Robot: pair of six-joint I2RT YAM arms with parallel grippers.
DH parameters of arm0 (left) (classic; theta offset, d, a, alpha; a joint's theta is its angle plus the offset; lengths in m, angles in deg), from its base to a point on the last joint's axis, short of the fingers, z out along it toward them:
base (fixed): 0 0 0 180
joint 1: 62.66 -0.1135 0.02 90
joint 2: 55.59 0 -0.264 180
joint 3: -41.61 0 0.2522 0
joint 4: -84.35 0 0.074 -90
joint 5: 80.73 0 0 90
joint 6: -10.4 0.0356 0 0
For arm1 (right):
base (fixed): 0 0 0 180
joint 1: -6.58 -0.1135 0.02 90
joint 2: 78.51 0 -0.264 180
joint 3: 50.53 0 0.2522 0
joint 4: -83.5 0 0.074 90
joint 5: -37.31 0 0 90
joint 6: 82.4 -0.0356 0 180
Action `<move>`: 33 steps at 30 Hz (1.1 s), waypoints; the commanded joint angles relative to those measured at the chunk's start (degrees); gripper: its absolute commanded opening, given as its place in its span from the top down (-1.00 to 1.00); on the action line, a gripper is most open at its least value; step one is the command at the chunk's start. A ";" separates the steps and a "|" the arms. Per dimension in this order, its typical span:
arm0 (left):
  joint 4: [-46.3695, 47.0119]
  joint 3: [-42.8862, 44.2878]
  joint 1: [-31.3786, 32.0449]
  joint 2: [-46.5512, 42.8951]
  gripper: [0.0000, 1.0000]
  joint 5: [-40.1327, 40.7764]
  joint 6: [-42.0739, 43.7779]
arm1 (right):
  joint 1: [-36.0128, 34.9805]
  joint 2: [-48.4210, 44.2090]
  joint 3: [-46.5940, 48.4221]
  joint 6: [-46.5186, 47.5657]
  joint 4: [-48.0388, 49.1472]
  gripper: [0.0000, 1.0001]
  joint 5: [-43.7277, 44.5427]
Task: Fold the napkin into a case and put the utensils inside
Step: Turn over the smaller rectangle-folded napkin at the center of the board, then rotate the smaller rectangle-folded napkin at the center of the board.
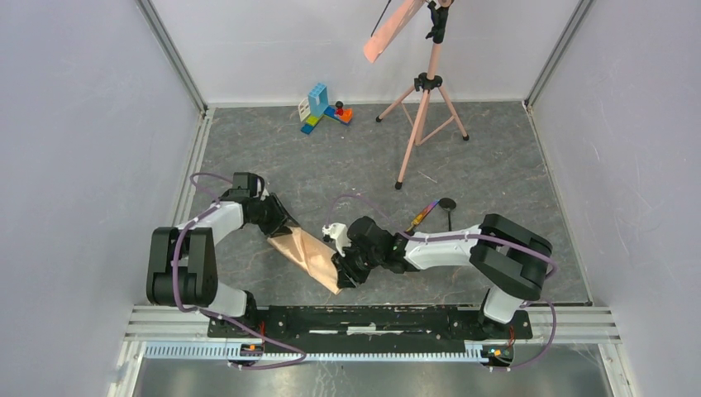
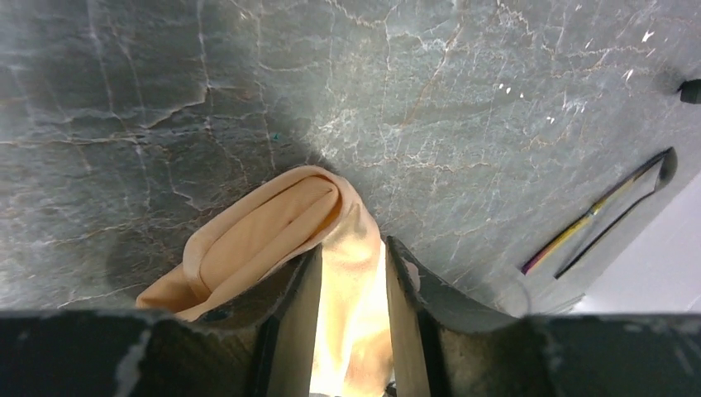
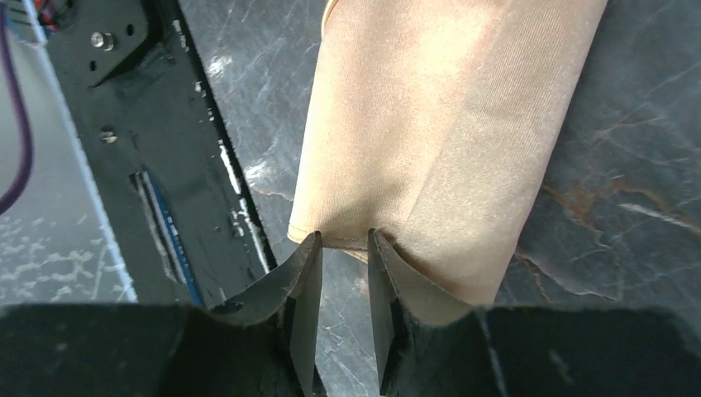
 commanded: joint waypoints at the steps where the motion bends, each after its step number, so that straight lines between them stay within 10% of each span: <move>1: -1.87 2.48 0.21 -4.14 0.12 2.62 0.64 | -0.36 -2.91 4.61 6.52 -6.80 0.33 10.15; 14: -11.65 6.37 0.10 -18.12 -0.19 -1.23 2.84 | -5.14 0.34 10.19 3.19 -4.36 0.14 4.38; 33: -12.87 5.35 0.85 -19.13 -0.30 -10.60 5.62 | 1.50 -8.85 0.42 7.17 -14.72 0.03 26.11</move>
